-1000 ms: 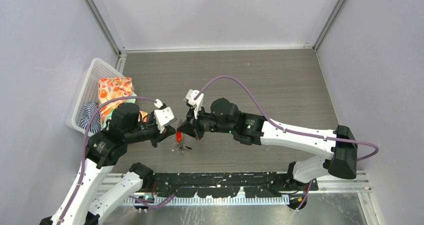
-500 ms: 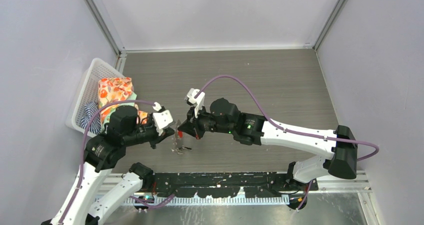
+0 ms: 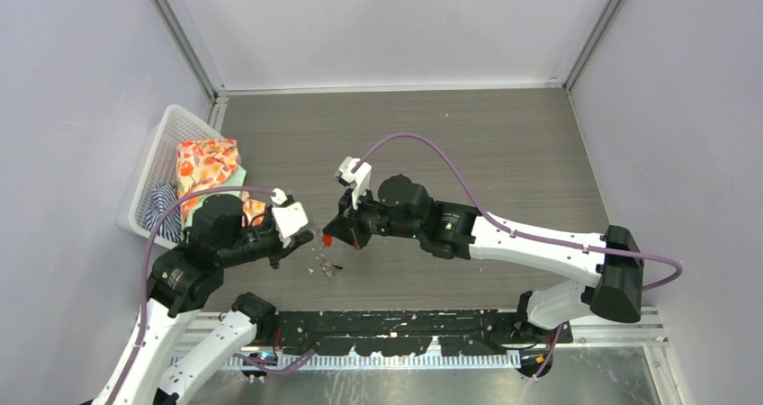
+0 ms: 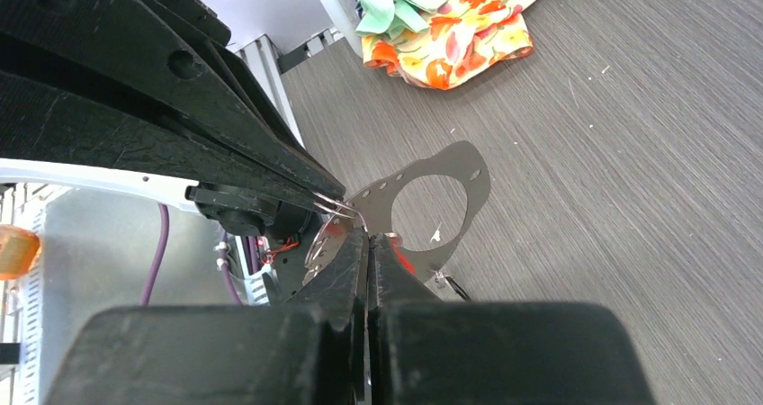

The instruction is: Put the keys on the keyring

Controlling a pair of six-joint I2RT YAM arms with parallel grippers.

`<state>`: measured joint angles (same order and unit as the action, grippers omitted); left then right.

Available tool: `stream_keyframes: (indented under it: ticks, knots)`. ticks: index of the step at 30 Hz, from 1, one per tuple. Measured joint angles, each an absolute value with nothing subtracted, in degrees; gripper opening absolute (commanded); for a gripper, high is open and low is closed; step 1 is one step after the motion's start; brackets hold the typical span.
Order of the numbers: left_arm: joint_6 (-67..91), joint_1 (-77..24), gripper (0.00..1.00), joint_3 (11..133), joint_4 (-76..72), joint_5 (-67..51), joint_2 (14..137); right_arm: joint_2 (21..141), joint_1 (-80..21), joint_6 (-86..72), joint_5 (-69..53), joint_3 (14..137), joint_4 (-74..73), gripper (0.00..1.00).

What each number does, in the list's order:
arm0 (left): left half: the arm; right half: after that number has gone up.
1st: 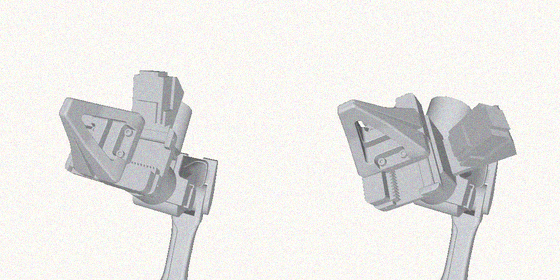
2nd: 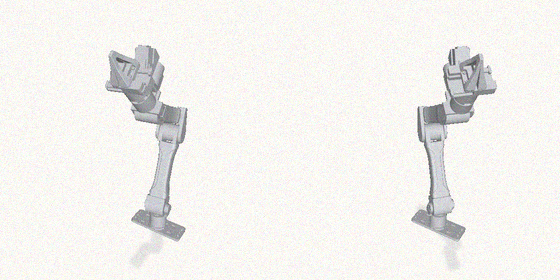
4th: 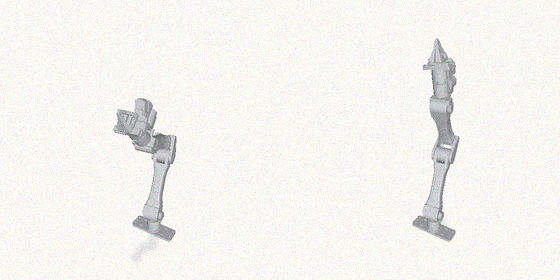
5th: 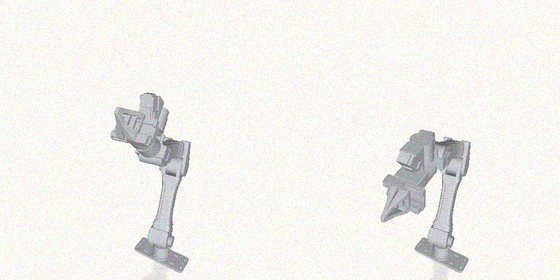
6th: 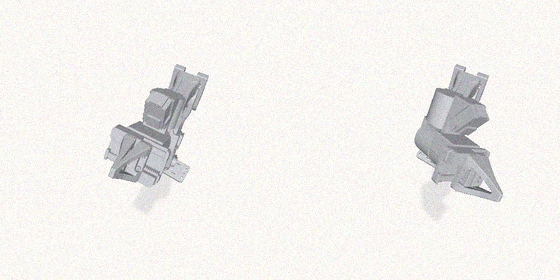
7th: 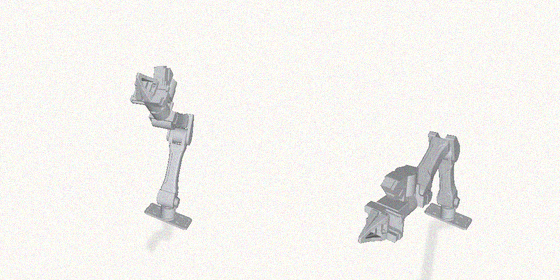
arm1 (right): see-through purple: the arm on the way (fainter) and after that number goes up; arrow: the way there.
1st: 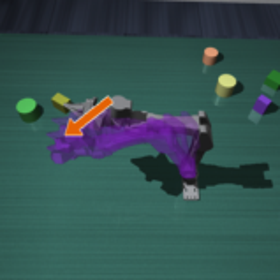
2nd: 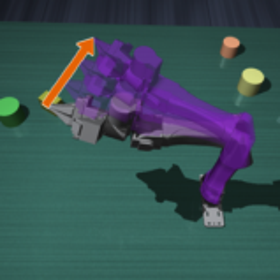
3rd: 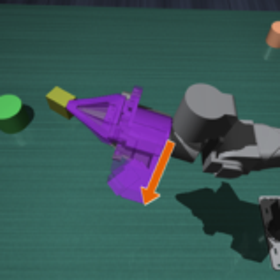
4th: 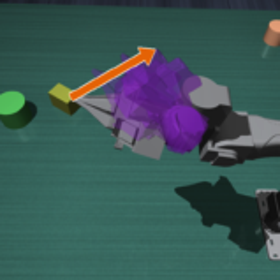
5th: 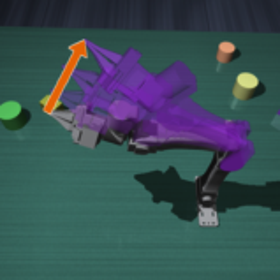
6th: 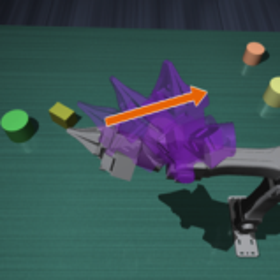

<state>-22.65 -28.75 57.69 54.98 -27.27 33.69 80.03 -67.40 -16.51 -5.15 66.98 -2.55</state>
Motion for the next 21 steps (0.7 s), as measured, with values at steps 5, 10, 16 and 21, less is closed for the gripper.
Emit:
stream_keyframes:
  ticks: [5,10,16,21]
  knots:
    - [-22.81,-28.75,0.0,57.41,53.8,-27.46,32.97,80.03,-66.37,-18.11,-6.79,66.98,-2.15,0.01]
    - [-22.74,-28.73,0.0,57.19,52.56,-27.38,32.38,80.03,-65.28,-19.92,-8.69,66.08,-0.1,0.01]
    - [-22.57,-28.73,0.0,55.0,49.08,-28.21,29.52,80.01,-63.9,-22.5,-12.75,64.49,2.74,0.01]
    - [-22.74,-28.56,0.0,53.17,46.37,-30.76,26.44,78.94,-63.29,-23.35,-15.68,63.0,4.82,0.06]
